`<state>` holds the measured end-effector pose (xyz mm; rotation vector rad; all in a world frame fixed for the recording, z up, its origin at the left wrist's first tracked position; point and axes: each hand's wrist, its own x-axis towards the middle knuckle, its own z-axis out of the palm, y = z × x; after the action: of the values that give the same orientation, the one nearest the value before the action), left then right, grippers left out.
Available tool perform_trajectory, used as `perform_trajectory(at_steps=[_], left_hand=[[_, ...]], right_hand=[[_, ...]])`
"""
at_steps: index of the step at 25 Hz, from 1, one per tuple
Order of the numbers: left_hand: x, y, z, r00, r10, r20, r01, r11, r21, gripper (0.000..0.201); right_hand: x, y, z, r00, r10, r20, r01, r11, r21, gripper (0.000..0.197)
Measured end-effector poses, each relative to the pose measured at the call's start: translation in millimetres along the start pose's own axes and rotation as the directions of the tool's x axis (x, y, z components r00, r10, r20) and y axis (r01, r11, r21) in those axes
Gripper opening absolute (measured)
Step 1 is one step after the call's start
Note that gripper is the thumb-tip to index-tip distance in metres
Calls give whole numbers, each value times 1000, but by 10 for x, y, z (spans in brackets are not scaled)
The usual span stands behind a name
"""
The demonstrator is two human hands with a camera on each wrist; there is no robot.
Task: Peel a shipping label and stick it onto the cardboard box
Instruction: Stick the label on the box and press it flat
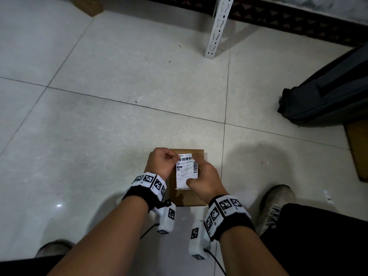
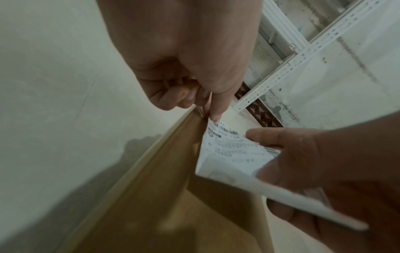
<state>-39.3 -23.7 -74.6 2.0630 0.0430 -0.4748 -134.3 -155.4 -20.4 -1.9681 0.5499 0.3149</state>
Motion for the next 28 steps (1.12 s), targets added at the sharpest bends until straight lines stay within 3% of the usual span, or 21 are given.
perform_trajectory(at_steps=[4, 12, 17, 24, 28], left_hand=[[-8, 26, -7, 999, 37, -12, -35, 990, 135, 10], [49, 52, 16, 999, -30, 39, 26, 994, 109, 14], [65, 34, 10, 1000, 7, 22, -11, 980, 198, 18], [84, 129, 4, 997, -27, 77, 4, 959, 284, 16], [85, 150, 5, 992, -88, 91, 64, 968, 244, 21]], right_hand=[[-45, -50, -19, 1000, -2, 6, 2, 1000, 1, 72], [-19, -6, -1, 1000, 3, -24, -4, 1000, -16, 54], [-15, -15, -7, 998, 28, -56, -27, 1000, 14, 49], [-49, -92, 10, 1000, 26, -16, -26, 1000, 7, 45], [-29, -110, 24, 998, 48, 31, -47, 997, -58, 44]])
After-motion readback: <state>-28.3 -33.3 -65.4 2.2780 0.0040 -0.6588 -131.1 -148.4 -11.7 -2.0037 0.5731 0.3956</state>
